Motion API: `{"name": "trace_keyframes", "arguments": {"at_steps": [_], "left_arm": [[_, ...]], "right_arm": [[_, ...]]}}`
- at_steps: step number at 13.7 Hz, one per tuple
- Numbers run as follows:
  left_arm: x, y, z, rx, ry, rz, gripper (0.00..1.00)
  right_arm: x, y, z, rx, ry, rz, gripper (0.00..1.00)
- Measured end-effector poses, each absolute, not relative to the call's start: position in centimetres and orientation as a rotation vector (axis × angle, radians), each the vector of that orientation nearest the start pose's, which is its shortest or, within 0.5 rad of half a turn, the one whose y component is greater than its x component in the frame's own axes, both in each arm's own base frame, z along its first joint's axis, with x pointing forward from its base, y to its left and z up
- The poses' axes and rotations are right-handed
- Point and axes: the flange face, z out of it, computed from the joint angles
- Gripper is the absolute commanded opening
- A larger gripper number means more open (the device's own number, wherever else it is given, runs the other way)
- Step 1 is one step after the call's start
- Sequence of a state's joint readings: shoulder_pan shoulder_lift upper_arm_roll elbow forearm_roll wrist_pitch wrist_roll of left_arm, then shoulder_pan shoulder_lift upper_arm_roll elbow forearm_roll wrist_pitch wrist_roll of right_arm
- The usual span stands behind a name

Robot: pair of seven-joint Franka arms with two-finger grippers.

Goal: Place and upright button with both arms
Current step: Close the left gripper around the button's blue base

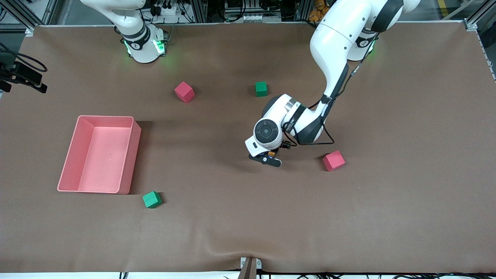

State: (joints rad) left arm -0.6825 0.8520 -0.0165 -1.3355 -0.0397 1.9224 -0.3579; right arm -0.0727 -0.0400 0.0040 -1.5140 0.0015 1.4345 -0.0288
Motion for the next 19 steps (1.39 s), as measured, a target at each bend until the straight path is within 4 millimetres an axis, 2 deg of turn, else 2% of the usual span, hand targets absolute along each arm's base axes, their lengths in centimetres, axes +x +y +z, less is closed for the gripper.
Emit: {"name": "trace_keyframes", "arguments": {"at_steps": [6,7,9,12,16,19], "left_arm": [[54.1,-45.6,18.6,-2.980,0.440,0.406,0.72],[54.0,-45.6,18.2,-2.978,0.414,0.412,0.66],[53.9,-45.5,17.6,-2.974,0.395,0.422,0.46],[53.8,-45.4,17.2,-2.970,0.391,0.430,0.01],[54.0,-45.6,17.4,-2.979,0.335,0.422,0.00],[54.5,-46.4,19.4,-3.010,0.175,0.366,0.00]], "right_arm": [[53.5,-2.7,65.7,-3.139,0.033,0.029,1.00],[53.7,-2.7,65.7,-3.140,0.031,0.019,1.00],[53.7,-2.7,65.7,-3.140,0.031,0.010,1.00],[53.8,-2.7,65.7,-3.140,0.031,-0.001,1.00],[53.9,-2.6,65.8,-3.140,0.028,-0.006,1.00],[53.9,-2.6,65.8,-3.140,0.028,-0.010,1.00]]}}
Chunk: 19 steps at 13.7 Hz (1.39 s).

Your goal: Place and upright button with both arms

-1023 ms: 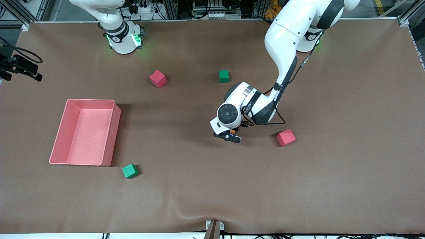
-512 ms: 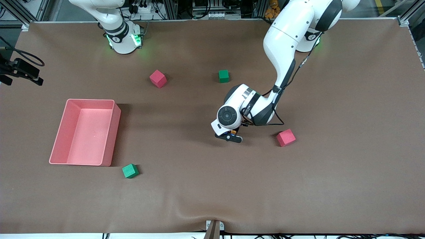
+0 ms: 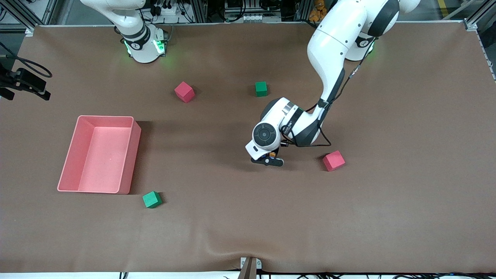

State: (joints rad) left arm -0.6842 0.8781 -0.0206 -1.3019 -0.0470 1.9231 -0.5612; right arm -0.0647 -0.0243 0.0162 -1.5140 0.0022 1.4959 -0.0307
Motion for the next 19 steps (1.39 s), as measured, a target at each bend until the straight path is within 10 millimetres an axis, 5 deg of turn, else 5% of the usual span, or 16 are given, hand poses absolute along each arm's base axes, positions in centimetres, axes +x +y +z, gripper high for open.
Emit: {"name": "trace_keyframes", "arguments": {"at_steps": [4,10,15,19], "left_arm": [[55.3,-47.0,23.8,-3.046,-0.073,0.278,0.00],[55.1,-48.9,25.5,-3.044,-0.438,0.101,0.00],[52.3,-52.5,25.3,-2.949,-0.642,-0.165,0.00],[49.7,-54.7,22.8,-2.838,-0.721,-0.433,0.00]], "right_arm": [[53.9,-2.6,65.8,-3.140,0.028,-0.011,1.00],[53.9,-2.6,65.8,-3.140,0.028,-0.014,1.00],[53.9,-2.6,65.8,-3.140,0.027,-0.016,1.00],[53.9,-2.6,65.8,-3.140,0.027,-0.017,1.00]]}}
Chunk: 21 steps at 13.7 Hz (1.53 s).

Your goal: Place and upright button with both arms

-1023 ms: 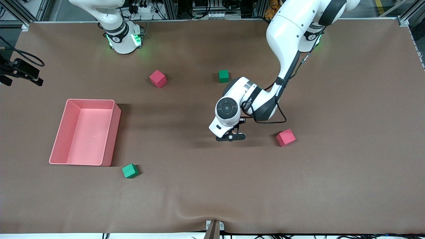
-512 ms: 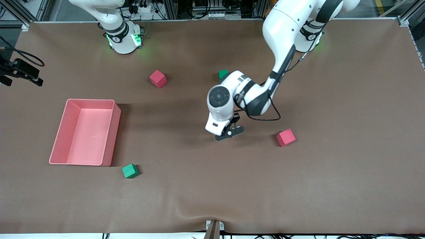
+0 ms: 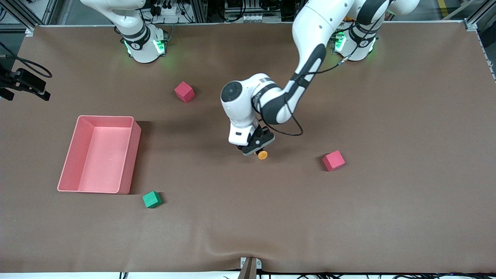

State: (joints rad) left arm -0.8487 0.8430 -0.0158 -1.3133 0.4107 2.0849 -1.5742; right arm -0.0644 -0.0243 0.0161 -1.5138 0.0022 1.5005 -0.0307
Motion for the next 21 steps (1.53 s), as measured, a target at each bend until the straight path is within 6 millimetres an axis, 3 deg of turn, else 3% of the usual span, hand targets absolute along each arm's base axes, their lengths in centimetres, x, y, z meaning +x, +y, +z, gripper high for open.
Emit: {"name": "trace_keyframes", "arguments": {"at_steps": [3,5,8,11,16,19,20,21], "left_arm": [[47.2,-56.6,20.2,-2.754,-0.711,-0.679,0.00],[46.4,-57.3,19.5,-2.720,-0.641,-0.826,0.00],[47.1,-57.2,19.1,-2.648,-0.518,-1.067,0.00],[46.9,-57.2,16.7,-2.582,-0.423,-1.270,0.00],[44.5,-58.3,12.3,-2.559,-0.433,-1.530,0.00],[43.2,-58.2,10.0,-2.549,-0.395,-1.591,0.00],[43.0,-58.0,9.4,-2.546,-0.382,-1.589,0.02],[42.9,-57.9,8.8,-2.543,-0.371,-1.584,0.10]], "right_arm": [[53.9,-2.6,65.8,-3.140,0.027,-0.019,1.00],[53.9,-2.6,65.8,-3.140,0.027,-0.019,1.00],[54.0,-2.6,65.9,-3.140,0.027,-0.028,1.00],[54.0,-2.6,65.9,-3.140,0.027,-0.030,1.00],[54.0,-2.6,65.9,-3.140,0.027,-0.031,1.00],[54.0,-2.7,65.9,-3.140,0.030,-0.031,1.00],[54.0,-2.7,65.9,-3.140,0.030,-0.031,1.00],[54.0,-2.7,65.9,-3.140,0.030,-0.031,1.00]]}}
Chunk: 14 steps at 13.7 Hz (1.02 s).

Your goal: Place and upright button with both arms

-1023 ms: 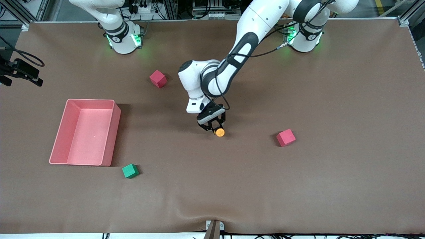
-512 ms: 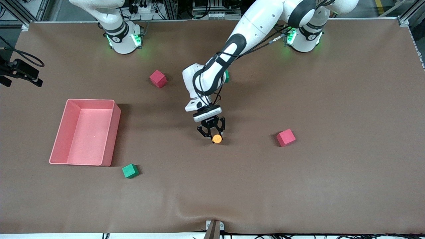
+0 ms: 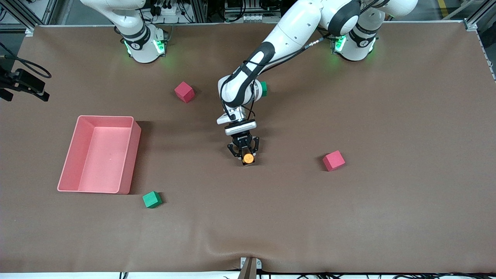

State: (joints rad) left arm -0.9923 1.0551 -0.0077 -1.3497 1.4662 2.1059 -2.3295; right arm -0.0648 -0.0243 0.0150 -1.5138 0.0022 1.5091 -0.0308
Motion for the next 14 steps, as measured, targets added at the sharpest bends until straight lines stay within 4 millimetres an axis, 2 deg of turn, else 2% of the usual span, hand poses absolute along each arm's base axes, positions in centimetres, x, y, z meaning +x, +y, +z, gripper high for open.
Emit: {"name": "trace_keyframes", "arguments": {"at_steps": [2,6,9,11,14], "left_arm": [[42.8,-57.6,8.2,-2.537,-0.359,-1.582,1.00],[42.6,-57.9,8.3,-2.540,-0.353,-1.585,1.00],[41.4,-59.4,9.4,-2.582,-0.417,-1.554,1.00],[40.1,-61.5,12.0,-2.651,-0.513,-1.453,1.00],[38.6,-64.0,18.0,-2.762,-0.551,-1.204,1.00]], "right_arm": [[54.0,-2.7,65.9,-3.140,0.030,-0.031,1.00],[54.0,-2.6,65.9,-3.140,0.029,-0.031,1.00],[54.0,-2.6,65.9,-3.140,0.029,-0.031,1.00],[54.0,-2.6,65.9,-3.140,0.029,-0.031,1.00],[54.0,-2.6,65.9,-3.140,0.029,-0.031,1.00]]}}
